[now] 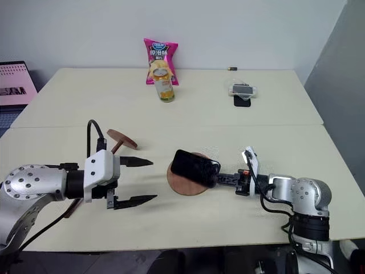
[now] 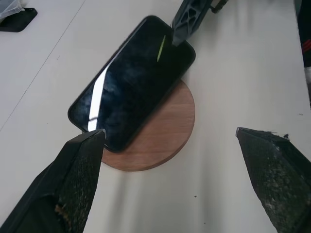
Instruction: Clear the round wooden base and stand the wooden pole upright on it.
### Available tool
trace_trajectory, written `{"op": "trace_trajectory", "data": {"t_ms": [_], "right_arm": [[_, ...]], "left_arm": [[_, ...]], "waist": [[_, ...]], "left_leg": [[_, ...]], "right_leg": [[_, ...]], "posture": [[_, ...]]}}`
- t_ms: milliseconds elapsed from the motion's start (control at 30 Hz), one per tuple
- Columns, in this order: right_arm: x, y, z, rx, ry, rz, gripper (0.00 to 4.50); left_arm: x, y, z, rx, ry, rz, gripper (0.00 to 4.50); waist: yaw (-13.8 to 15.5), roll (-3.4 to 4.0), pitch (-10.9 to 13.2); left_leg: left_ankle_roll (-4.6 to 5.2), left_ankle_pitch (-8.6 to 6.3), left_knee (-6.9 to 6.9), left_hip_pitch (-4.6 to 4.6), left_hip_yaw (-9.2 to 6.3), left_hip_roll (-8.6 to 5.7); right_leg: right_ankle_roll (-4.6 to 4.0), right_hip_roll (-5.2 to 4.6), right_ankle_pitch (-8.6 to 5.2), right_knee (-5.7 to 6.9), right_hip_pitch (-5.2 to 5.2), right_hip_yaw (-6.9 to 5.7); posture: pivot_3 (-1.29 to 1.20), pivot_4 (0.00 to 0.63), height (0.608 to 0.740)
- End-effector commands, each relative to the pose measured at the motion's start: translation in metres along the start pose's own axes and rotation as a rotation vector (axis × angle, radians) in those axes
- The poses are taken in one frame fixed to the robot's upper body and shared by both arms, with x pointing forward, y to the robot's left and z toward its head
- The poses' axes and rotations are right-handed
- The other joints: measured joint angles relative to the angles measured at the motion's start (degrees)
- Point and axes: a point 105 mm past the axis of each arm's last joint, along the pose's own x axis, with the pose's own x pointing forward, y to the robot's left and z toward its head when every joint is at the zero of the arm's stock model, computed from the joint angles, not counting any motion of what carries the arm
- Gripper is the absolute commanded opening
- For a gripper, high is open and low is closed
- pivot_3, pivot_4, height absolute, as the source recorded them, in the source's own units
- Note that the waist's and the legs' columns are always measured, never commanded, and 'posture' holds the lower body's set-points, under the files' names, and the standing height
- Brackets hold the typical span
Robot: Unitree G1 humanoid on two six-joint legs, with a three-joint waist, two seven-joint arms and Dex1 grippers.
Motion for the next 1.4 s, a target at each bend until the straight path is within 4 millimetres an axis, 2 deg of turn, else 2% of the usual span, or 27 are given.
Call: {"op": "trace_trajectory", "data": {"t_ms": [33, 233, 433, 600, 867, 1100, 1267, 1300, 1400], "right_arm": [[-0.006, 0.027, 0.025, -0.163, -0.114, 0.099, 0.08], [-0.011, 0.036, 0.041, -0.247, -0.179, 0.121, 0.08], [-0.024, 0.021, 0.056, -0.288, -0.246, 0.02, 0.08], [-0.058, -0.013, 0.082, -0.34, -0.376, -0.191, 0.08], [-0.089, -0.051, 0.097, -0.458, -0.452, -0.448, 0.08], [-0.096, -0.087, 0.094, -0.574, -0.419, -0.66, 0.08], [-0.097, -0.09, 0.093, -0.585, -0.421, -0.659, 0.08], [-0.097, -0.09, 0.093, -0.59, -0.425, -0.661, 0.43], [-0.1, -0.088, 0.096, -0.603, -0.436, -0.665, 1.09]], "left_arm": [[-0.003, 0.005, 0.007, 0.019, -0.021, 0.018, 4.5], [-0.004, 0.01, 0.01, 0.005, -0.063, 0.035, 4.5], [-0.003, 0.015, 0.016, 0.001, -0.112, 0.062, 4.5], [0.006, 0.022, 0.029, -0.013, -0.202, 0.086, 4.5], [0.025, 0.025, 0.044, -0.009, -0.278, 0.068, 4.5], [0.042, 0.028, 0.057, -0.005, -0.334, 0.062, 4.5], [0.047, 0.03, 0.06, -0.003, -0.346, 0.062, 4.5], [0.048, 0.03, 0.061, -0.004, -0.347, 0.062, 4.5], [0.049, 0.03, 0.06, -0.003, -0.347, 0.064, 4.5]], "waist": [[0.0, 0.0, 0.0], [0.0, 0.01, 0.0], [0.1, 0.02, 0.0], [0.1, 0.02, 0.0], [0.2, 0.04, 0.0], [0.2, 0.04, 0.0], [0.2, 0.04, 0.0], [0.2, 0.04, 0.0], [0.2, 0.04, 0.0]], "left_leg": [[0.0, 0.0, 0.0, -0.01, 0.0, 0.0], [0.0, 0.0, 0.0, -0.03, 0.0, 0.0], [0.0, 0.0, 0.01, -0.04, 0.0, -0.01], [0.0, 0.0, 0.02, -0.05, 0.01, -0.02], [-0.01, 0.01, 0.03, -0.13, 0.04, -0.02], [-0.03, 0.02, 0.04, -0.1, 0.11, -0.02], [-0.09, 0.05, 0.05, -0.07, 0.26, 0.0], [-0.09, 0.05, 0.05, -0.06, 0.26, 0.0], [-0.08, 0.04, 0.05, -0.05, 0.27, 0.0]], "right_leg": [[0.01, 0.0, -0.01, 0.0, -0.02, 0.0], [0.02, 0.0, -0.01, 0.0, -0.03, -0.01], [0.0, -0.01, 0.0, -0.01, -0.03, -0.01], [-0.01, -0.02, 0.01, -0.01, -0.03, -0.01], [-0.05, -0.04, 0.04, -0.03, -0.06, 0.0], [-0.05, -0.04, 0.04, 0.0, -0.05, 0.03], [-0.05, -0.04, 0.05, 0.0, -0.05, 0.15], [-0.05, -0.05, 0.05, 0.0, -0.05, 0.16], [-0.05, -0.05, 0.05, 0.01, -0.05, 0.17]], "posture": [[0.0, 0.15, 0.74], [0.0, 0.15, 0.74], [0.0, 0.15, 0.74], [0.0, 0.15, 0.74], [0.0, 0.15, 0.74], [0.0, 0.15, 0.74], [0.0, 0.15, 0.74], [0.0, 0.15, 0.74], [0.0, 0.15, 0.74]]}}
